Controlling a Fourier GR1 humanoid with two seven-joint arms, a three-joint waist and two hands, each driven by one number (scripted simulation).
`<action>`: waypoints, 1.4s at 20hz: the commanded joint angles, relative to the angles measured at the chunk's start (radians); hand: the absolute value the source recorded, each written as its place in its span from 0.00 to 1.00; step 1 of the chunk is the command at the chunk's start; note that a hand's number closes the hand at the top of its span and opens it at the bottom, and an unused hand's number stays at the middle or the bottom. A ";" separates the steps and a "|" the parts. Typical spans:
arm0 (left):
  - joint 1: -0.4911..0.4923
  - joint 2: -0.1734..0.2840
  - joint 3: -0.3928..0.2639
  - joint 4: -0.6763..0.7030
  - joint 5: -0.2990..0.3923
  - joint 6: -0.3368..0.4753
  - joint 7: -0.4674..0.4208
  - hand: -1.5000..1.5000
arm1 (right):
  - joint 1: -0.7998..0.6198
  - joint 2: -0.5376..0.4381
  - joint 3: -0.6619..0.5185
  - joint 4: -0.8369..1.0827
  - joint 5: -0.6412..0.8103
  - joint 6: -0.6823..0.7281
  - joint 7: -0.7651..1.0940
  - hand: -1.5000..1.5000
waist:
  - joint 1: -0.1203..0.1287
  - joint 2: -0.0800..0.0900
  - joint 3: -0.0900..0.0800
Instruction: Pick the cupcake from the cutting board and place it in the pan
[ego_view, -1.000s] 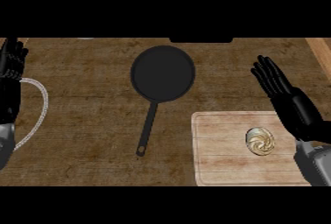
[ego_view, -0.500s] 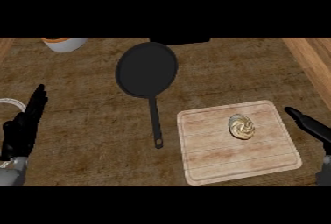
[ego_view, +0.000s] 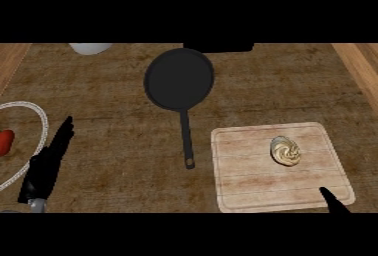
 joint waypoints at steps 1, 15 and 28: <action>0.005 0.001 -0.026 -0.036 -0.017 -0.013 0.015 0.50 | 0.170 -0.022 0.160 -0.149 0.144 -0.113 0.152 0.00 | 0.050 0.010 -0.003; -0.048 -0.057 -0.059 -0.071 -0.067 0.001 0.085 0.50 | 0.194 -0.410 0.247 -0.585 0.517 0.076 0.993 0.00 | 0.089 0.021 -0.001; -0.026 -0.049 -0.038 -0.093 -0.086 -0.022 0.098 0.50 | -0.173 -0.515 0.270 -0.581 0.541 0.480 1.590 0.00 | 0.078 0.016 0.000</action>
